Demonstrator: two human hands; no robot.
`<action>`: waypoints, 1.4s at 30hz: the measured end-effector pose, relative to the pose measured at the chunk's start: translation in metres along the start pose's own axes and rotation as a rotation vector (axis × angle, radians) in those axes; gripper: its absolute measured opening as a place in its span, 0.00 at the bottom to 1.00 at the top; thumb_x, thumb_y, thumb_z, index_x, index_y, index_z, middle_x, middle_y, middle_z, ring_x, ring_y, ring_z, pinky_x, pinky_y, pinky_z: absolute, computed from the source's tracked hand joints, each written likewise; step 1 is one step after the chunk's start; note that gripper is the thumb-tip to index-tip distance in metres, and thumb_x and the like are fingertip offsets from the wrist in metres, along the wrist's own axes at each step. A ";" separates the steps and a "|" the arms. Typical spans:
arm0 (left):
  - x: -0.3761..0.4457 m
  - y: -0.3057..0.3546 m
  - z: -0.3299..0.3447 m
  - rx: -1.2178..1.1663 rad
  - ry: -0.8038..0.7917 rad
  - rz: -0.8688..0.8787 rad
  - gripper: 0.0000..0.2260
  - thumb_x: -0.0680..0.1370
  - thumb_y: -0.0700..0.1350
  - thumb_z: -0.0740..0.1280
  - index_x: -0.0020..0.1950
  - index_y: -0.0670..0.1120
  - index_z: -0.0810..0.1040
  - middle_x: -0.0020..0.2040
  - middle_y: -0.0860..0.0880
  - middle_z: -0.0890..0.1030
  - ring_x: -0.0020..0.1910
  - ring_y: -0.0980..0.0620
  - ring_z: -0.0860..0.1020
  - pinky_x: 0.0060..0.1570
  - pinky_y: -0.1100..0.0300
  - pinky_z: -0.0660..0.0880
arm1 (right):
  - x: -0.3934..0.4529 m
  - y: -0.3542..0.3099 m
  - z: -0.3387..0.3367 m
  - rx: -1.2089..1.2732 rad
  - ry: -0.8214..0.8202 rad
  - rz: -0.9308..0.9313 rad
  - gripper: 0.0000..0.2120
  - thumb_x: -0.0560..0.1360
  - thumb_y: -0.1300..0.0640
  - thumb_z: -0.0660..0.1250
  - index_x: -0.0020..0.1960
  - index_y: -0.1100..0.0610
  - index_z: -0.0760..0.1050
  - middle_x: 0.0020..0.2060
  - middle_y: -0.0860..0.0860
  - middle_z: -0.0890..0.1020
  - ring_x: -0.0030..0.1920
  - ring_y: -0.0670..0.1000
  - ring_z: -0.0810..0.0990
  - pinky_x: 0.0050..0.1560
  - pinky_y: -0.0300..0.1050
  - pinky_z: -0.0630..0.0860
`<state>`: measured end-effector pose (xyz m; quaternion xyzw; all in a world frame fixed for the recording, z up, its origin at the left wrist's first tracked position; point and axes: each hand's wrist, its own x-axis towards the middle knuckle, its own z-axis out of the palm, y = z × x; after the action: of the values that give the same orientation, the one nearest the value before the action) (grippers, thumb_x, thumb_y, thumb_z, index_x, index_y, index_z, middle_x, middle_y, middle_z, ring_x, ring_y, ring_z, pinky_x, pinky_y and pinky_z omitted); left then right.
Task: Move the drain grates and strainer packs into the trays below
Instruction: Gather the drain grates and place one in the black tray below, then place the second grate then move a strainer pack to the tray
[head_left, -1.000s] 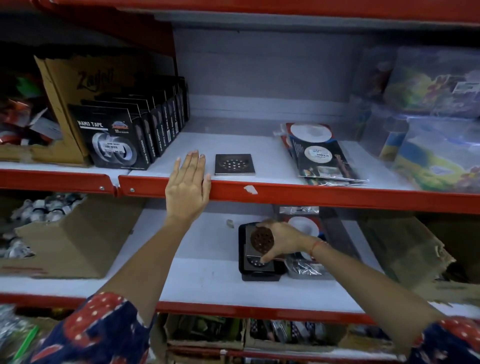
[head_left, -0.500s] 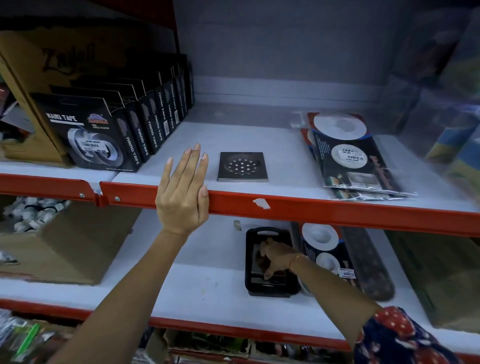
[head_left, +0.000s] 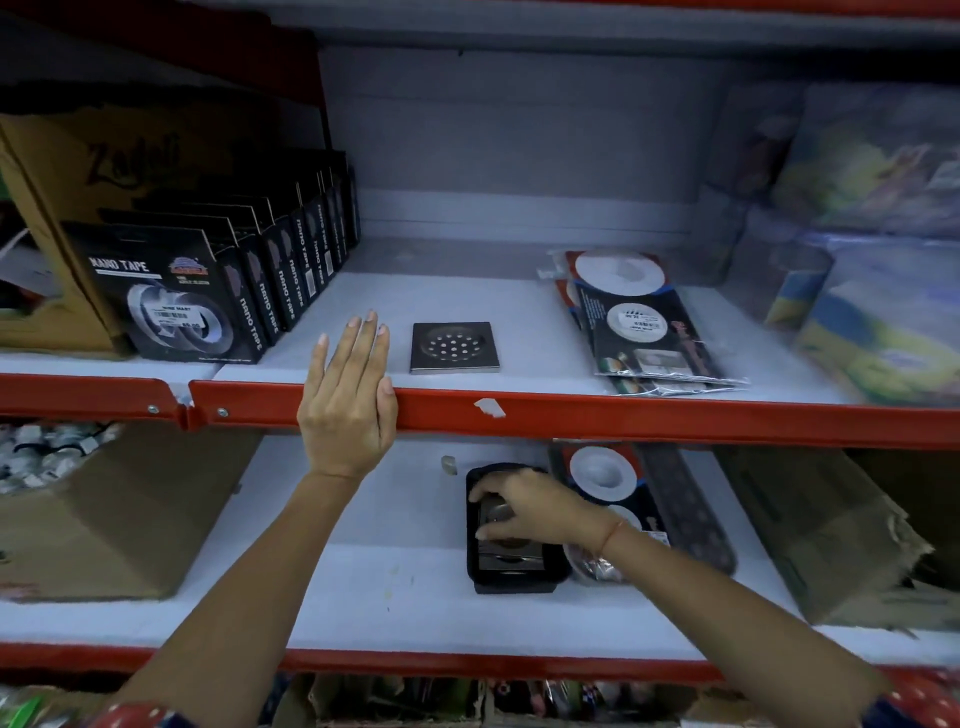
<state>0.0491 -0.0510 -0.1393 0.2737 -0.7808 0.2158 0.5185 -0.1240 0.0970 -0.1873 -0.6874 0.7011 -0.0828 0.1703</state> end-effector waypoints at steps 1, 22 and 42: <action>0.000 0.001 -0.002 -0.002 -0.016 -0.008 0.20 0.80 0.42 0.52 0.68 0.38 0.72 0.69 0.42 0.74 0.71 0.46 0.70 0.72 0.46 0.64 | -0.009 -0.012 -0.013 -0.013 0.056 -0.040 0.22 0.73 0.46 0.69 0.64 0.53 0.74 0.63 0.50 0.78 0.59 0.51 0.78 0.60 0.45 0.74; 0.009 -0.012 -0.007 0.003 -0.071 0.114 0.22 0.80 0.43 0.50 0.67 0.36 0.73 0.68 0.41 0.75 0.68 0.47 0.73 0.66 0.50 0.71 | 0.075 -0.031 -0.169 0.049 -0.009 0.086 0.45 0.65 0.40 0.74 0.75 0.54 0.60 0.72 0.50 0.68 0.71 0.51 0.67 0.71 0.46 0.62; 0.003 -0.002 -0.018 0.019 -0.237 0.006 0.21 0.82 0.43 0.49 0.69 0.35 0.71 0.69 0.38 0.72 0.70 0.44 0.70 0.72 0.47 0.63 | -0.072 -0.063 -0.137 0.458 0.161 -0.035 0.36 0.65 0.56 0.78 0.70 0.54 0.70 0.65 0.42 0.75 0.63 0.34 0.72 0.64 0.25 0.64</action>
<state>0.0624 -0.0419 -0.1298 0.2997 -0.8355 0.1906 0.4192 -0.1130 0.1494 -0.0293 -0.6340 0.6634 -0.2971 0.2640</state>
